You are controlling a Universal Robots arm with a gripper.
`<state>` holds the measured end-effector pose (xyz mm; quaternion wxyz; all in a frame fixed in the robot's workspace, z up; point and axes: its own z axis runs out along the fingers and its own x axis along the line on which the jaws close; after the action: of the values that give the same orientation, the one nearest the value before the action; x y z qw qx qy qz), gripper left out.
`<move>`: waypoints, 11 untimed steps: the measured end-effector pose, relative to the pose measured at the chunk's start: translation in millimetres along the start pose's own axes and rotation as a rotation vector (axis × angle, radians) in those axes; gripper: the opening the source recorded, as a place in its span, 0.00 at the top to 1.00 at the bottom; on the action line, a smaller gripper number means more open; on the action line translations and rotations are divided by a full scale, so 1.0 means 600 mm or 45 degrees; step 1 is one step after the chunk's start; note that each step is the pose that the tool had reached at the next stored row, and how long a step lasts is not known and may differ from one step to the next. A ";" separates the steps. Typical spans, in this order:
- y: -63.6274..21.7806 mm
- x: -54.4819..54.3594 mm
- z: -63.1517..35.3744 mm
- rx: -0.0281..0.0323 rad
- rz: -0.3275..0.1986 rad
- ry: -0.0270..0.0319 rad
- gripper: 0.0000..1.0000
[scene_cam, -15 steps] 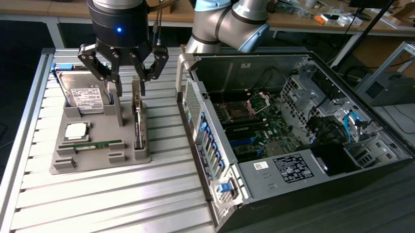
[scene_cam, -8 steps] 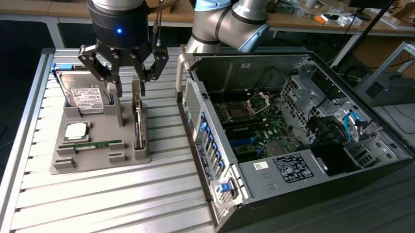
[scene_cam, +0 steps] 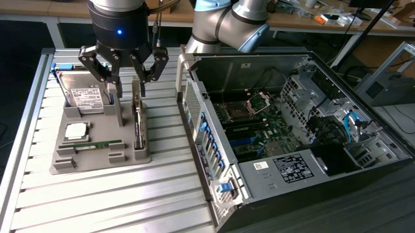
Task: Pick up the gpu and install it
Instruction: 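Pick up the gpu and move the gpu toward the slot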
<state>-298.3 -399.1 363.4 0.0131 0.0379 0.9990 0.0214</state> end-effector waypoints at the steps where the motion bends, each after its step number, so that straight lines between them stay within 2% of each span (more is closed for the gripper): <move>1: 0.000 0.000 0.000 0.0000 0.000 0.0001 0.52; 11: 0.000 0.000 0.007 0.0000 0.000 0.0000 0.52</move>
<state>-298.3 -399.1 359.0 0.0131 0.0379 0.9990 0.0214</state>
